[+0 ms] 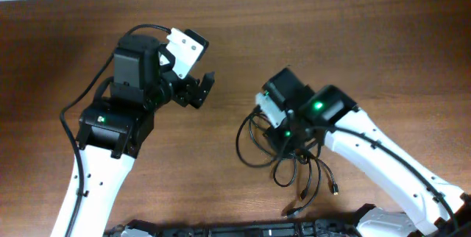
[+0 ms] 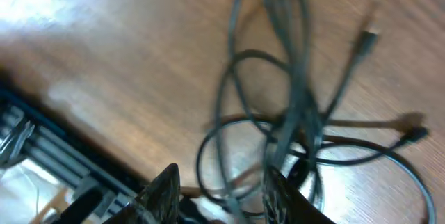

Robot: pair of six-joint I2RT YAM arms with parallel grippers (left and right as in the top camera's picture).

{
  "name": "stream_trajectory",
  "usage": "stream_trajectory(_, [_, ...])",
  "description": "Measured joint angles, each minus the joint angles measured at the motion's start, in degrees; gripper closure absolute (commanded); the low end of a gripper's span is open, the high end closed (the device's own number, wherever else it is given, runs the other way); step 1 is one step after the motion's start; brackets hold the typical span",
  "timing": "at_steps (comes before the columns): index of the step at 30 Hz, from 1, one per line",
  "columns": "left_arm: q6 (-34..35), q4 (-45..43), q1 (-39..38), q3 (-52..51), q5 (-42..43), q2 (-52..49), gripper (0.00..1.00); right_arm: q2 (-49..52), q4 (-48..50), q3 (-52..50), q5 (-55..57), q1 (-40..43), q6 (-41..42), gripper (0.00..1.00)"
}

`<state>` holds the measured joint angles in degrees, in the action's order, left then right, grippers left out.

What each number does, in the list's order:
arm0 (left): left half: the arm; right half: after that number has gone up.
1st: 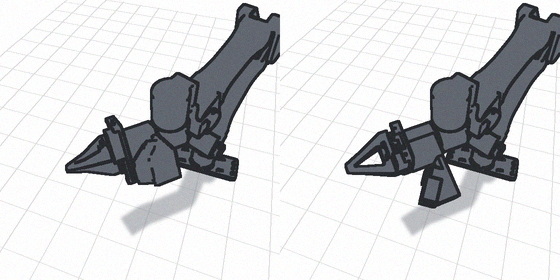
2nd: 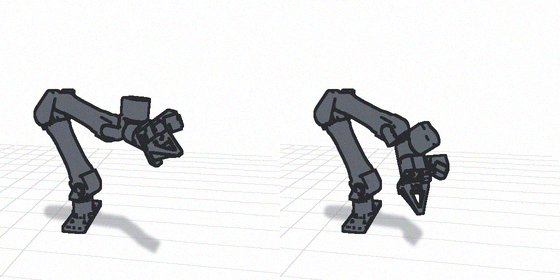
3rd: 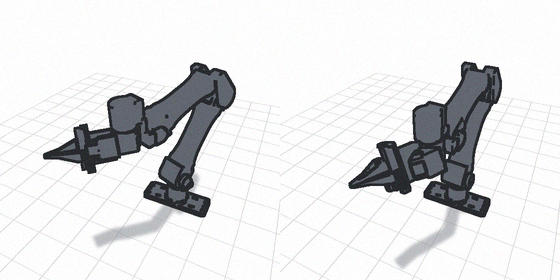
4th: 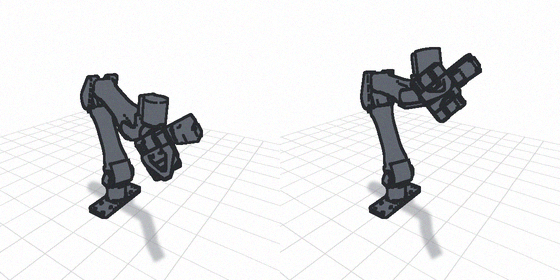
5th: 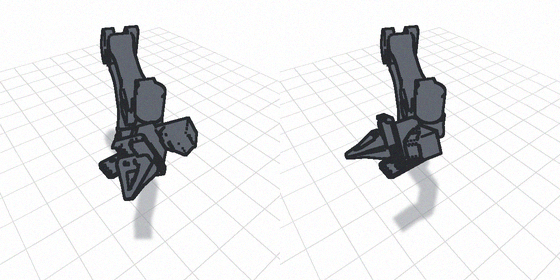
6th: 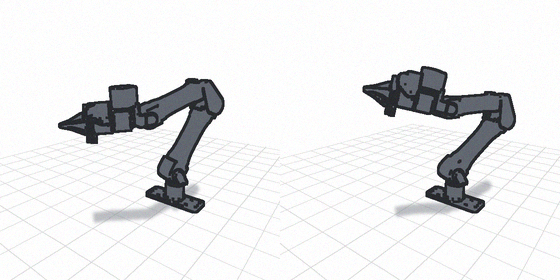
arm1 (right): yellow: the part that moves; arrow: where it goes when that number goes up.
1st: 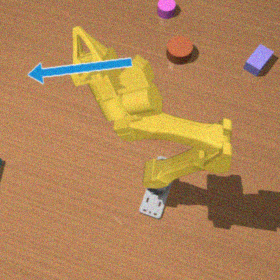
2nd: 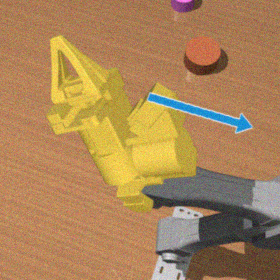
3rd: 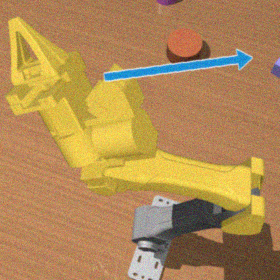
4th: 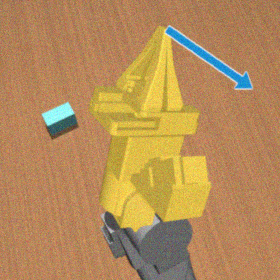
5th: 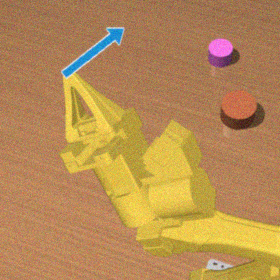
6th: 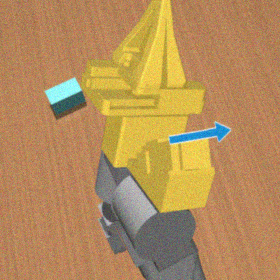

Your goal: Untangle cables

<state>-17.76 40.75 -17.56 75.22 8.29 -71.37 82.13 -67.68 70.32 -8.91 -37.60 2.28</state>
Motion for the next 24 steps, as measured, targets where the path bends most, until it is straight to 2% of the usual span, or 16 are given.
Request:
stream_trajectory(3, [1.68,-0.09,2.19,0.00,-0.20,0.00,0.01,-0.11,0.87,-0.70,3.08,-3.65,1.81,0.63])
stream_trajectory(9, [2.40,-0.24,2.71,0.00,-0.24,0.00,0.01,-0.22,3.21,-6.84,10.86,-3.76,5.95,0.62])
stream_trajectory(10, [2.43,-0.24,2.71,0.00,-0.24,0.00,0.01,-0.22,3.23,-7.10,11.72,-3.76,6.40,0.62])
stream_trajectory(11, [2.43,-0.24,2.71,0.00,-0.24,0.00,0.01,-0.22,3.26,-7.13,12.24,-3.76,6.62,0.58])
stream_trajectory(14, [2.40,-0.24,2.71,0.00,-0.24,0.00,0.01,-0.13,3.28,-7.13,13.46,-3.76,6.95,0.59])
stream_trajectory(19, [2.43,-0.24,2.71,0.00,-0.24,0.00,0.01,3.04,2.86,-7.13,13.60,-3.76,7.10,0.82])
stream_trajectory(22, [2.43,-0.24,2.71,0.00,-0.24,0.00,0.01,3.61,2.71,-7.56,13.62,-3.76,7.19,0.84])
stream_trajectory(24, [2.43,-0.24,2.71,0.00,-0.24,0.00,0.01,3.61,3.76,-9.11,13.60,-3.76,7.19,0.89])
